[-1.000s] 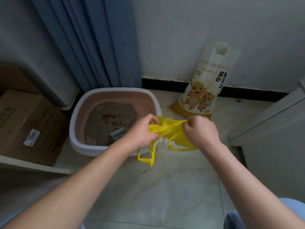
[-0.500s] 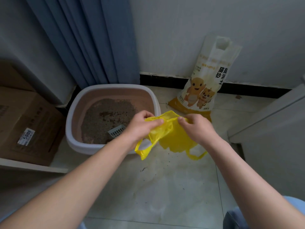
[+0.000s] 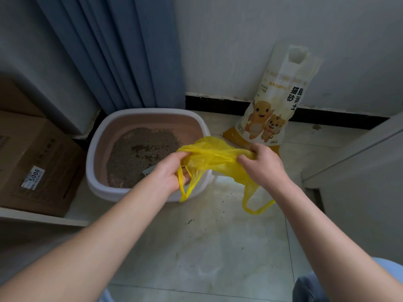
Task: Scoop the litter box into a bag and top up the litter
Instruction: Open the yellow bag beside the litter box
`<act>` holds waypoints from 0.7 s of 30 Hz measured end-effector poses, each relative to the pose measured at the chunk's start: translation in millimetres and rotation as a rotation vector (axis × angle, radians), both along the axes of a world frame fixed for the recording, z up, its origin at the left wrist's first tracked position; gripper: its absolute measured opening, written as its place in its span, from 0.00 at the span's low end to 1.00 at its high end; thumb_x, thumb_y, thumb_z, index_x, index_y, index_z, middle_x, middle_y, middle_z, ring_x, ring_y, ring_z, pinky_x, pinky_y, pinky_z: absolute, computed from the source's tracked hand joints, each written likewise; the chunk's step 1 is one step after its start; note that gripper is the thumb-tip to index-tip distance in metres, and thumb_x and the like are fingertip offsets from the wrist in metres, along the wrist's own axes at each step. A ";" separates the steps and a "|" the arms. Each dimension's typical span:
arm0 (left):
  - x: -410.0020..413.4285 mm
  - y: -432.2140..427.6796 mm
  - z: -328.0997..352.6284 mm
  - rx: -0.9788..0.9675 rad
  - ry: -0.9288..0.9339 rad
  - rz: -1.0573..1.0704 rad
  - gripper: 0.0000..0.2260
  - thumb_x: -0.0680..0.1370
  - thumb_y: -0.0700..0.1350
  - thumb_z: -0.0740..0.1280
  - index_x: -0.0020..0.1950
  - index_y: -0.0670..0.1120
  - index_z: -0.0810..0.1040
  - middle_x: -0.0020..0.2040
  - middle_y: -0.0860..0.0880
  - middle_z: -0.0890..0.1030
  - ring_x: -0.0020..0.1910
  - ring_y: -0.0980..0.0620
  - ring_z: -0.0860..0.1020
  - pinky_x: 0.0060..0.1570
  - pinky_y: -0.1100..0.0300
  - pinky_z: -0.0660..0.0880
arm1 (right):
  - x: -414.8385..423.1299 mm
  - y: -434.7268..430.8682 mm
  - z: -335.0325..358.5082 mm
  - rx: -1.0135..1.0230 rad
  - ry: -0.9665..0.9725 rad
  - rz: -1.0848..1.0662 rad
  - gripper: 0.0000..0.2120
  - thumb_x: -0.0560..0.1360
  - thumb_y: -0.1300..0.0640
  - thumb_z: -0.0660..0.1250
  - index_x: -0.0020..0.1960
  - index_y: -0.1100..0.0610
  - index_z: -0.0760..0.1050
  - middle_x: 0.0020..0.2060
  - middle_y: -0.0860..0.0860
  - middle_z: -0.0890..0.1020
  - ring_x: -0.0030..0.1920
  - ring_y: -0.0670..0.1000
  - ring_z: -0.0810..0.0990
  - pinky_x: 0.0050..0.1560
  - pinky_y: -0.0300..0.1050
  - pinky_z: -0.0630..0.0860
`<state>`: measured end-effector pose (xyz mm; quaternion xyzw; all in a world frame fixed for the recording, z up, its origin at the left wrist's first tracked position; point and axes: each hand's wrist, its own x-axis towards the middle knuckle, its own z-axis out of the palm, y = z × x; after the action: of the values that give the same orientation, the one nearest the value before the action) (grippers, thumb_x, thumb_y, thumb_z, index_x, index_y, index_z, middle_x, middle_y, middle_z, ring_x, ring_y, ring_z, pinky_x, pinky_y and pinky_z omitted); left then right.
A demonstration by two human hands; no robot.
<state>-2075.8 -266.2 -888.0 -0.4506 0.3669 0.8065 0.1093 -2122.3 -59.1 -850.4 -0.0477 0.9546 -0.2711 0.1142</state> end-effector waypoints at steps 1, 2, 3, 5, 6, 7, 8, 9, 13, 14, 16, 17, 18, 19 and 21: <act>-0.6 -0.3 3.2 0.067 -0.003 0.023 0.08 0.81 0.40 0.62 0.46 0.38 0.79 0.34 0.40 0.83 0.28 0.46 0.83 0.29 0.52 0.80 | -0.6 1.1 -1.7 0.013 -0.024 -0.012 0.13 0.76 0.48 0.64 0.57 0.51 0.78 0.40 0.47 0.80 0.42 0.51 0.77 0.36 0.44 0.68; -1.3 -0.7 4.5 0.106 0.009 0.023 0.10 0.82 0.40 0.60 0.45 0.38 0.78 0.32 0.40 0.83 0.27 0.46 0.82 0.27 0.52 0.79 | -0.7 2.2 -3.2 0.019 -0.053 -0.024 0.13 0.76 0.50 0.63 0.58 0.51 0.79 0.41 0.47 0.81 0.41 0.51 0.77 0.35 0.44 0.68; -0.7 -1.8 5.5 0.102 0.018 0.008 0.12 0.83 0.40 0.58 0.44 0.38 0.77 0.30 0.40 0.82 0.25 0.47 0.82 0.24 0.54 0.78 | -0.6 3.1 -4.3 0.030 -0.076 -0.025 0.11 0.76 0.50 0.63 0.56 0.50 0.80 0.39 0.47 0.81 0.40 0.52 0.77 0.34 0.43 0.68; 1.3 -2.5 8.3 0.082 0.043 -0.034 0.12 0.83 0.39 0.56 0.43 0.39 0.76 0.28 0.42 0.81 0.24 0.48 0.81 0.22 0.57 0.78 | -1.3 4.5 -6.4 0.039 -0.104 -0.023 0.08 0.77 0.53 0.62 0.46 0.50 0.80 0.33 0.47 0.78 0.37 0.53 0.76 0.31 0.43 0.66; 2.1 -3.2 9.0 0.097 0.070 -0.051 0.12 0.82 0.39 0.56 0.44 0.39 0.76 0.30 0.41 0.82 0.26 0.48 0.82 0.25 0.57 0.79 | -2.4 4.7 -7.1 0.032 -0.111 -0.028 0.08 0.78 0.55 0.61 0.46 0.49 0.79 0.33 0.47 0.78 0.36 0.53 0.76 0.31 0.42 0.66; 2.1 -2.8 10.2 0.108 0.096 -0.080 0.11 0.82 0.39 0.56 0.46 0.39 0.77 0.32 0.41 0.83 0.29 0.47 0.83 0.27 0.56 0.80 | -3.5 4.8 -6.9 0.009 -0.124 -0.044 0.09 0.79 0.57 0.60 0.48 0.50 0.79 0.36 0.48 0.79 0.36 0.51 0.76 0.31 0.42 0.66; 1.7 -3.3 9.2 0.103 0.102 -0.110 0.12 0.82 0.41 0.57 0.45 0.40 0.77 0.34 0.41 0.83 0.30 0.46 0.83 0.29 0.56 0.81 | -5.1 4.8 -5.9 -0.036 -0.144 -0.076 0.11 0.79 0.59 0.59 0.50 0.51 0.79 0.38 0.49 0.80 0.36 0.51 0.76 0.32 0.41 0.68; 2.6 -2.8 10.9 0.069 0.094 -0.145 0.13 0.82 0.43 0.57 0.45 0.41 0.78 0.35 0.42 0.83 0.30 0.46 0.83 0.29 0.55 0.81 | -6.8 4.9 -4.1 -0.106 -0.185 -0.125 0.11 0.79 0.61 0.59 0.50 0.52 0.80 0.39 0.51 0.80 0.36 0.51 0.77 0.34 0.42 0.71; 6.7 7.7 8.0 -0.329 0.054 -0.237 0.10 0.79 0.47 0.66 0.50 0.42 0.83 0.44 0.42 0.85 0.41 0.44 0.84 0.42 0.50 0.82 | -11.9 9.2 4.3 -0.521 -0.429 -0.402 0.08 0.80 0.63 0.63 0.51 0.56 0.81 0.41 0.58 0.85 0.40 0.58 0.84 0.46 0.55 0.83; 9.2 11.6 7.7 -0.475 0.067 -0.242 0.09 0.78 0.47 0.67 0.47 0.43 0.83 0.43 0.43 0.85 0.41 0.44 0.84 0.44 0.50 0.81 | -12.8 10.5 5.7 -0.605 -0.457 -0.451 0.08 0.80 0.64 0.64 0.54 0.58 0.81 0.42 0.58 0.85 0.40 0.57 0.84 0.46 0.54 0.83; 13.9 16.5 8.0 -0.668 0.136 -0.300 0.10 0.77 0.48 0.67 0.42 0.44 0.83 0.38 0.47 0.84 0.40 0.47 0.82 0.44 0.55 0.79 | -14.9 12.0 6.4 -0.744 -0.477 -0.531 0.12 0.79 0.66 0.64 0.60 0.60 0.79 0.43 0.59 0.85 0.40 0.58 0.84 0.43 0.53 0.83; 16.1 18.9 11.3 -0.716 0.178 -0.357 0.10 0.76 0.49 0.66 0.40 0.45 0.82 0.36 0.49 0.82 0.39 0.49 0.81 0.42 0.57 0.77 | -15.5 12.4 6.1 -0.790 -0.481 -0.559 0.13 0.78 0.67 0.63 0.60 0.60 0.79 0.43 0.60 0.85 0.40 0.59 0.84 0.43 0.54 0.83; 17.6 19.7 13.0 -0.750 0.216 -0.419 0.11 0.75 0.51 0.66 0.39 0.46 0.82 0.34 0.51 0.81 0.38 0.50 0.79 0.40 0.58 0.75 | -15.4 12.0 6.8 -0.810 -0.483 -0.567 0.11 0.78 0.67 0.62 0.57 0.60 0.80 0.42 0.59 0.84 0.40 0.59 0.84 0.44 0.55 0.83; 18.6 21.0 15.5 -0.787 0.253 -0.480 0.11 0.74 0.53 0.66 0.40 0.46 0.80 0.34 0.53 0.80 0.38 0.51 0.79 0.41 0.58 0.75 | -15.1 12.1 7.7 -0.807 -0.476 -0.559 0.08 0.78 0.65 0.63 0.51 0.60 0.80 0.41 0.59 0.83 0.39 0.59 0.83 0.45 0.55 0.82; 17.5 21.7 16.5 -0.888 0.298 -0.568 0.15 0.70 0.58 0.65 0.44 0.47 0.78 0.38 0.53 0.81 0.40 0.52 0.79 0.43 0.56 0.75 | -12.7 11.8 9.4 -0.798 -0.454 -0.478 0.06 0.77 0.56 0.68 0.46 0.58 0.79 0.41 0.57 0.81 0.40 0.56 0.82 0.48 0.54 0.80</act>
<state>-2058.3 -244.6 -871.5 -0.2177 0.7908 0.5680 0.0688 -2135.0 -47.3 -840.9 0.1921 0.7121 -0.6363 0.2263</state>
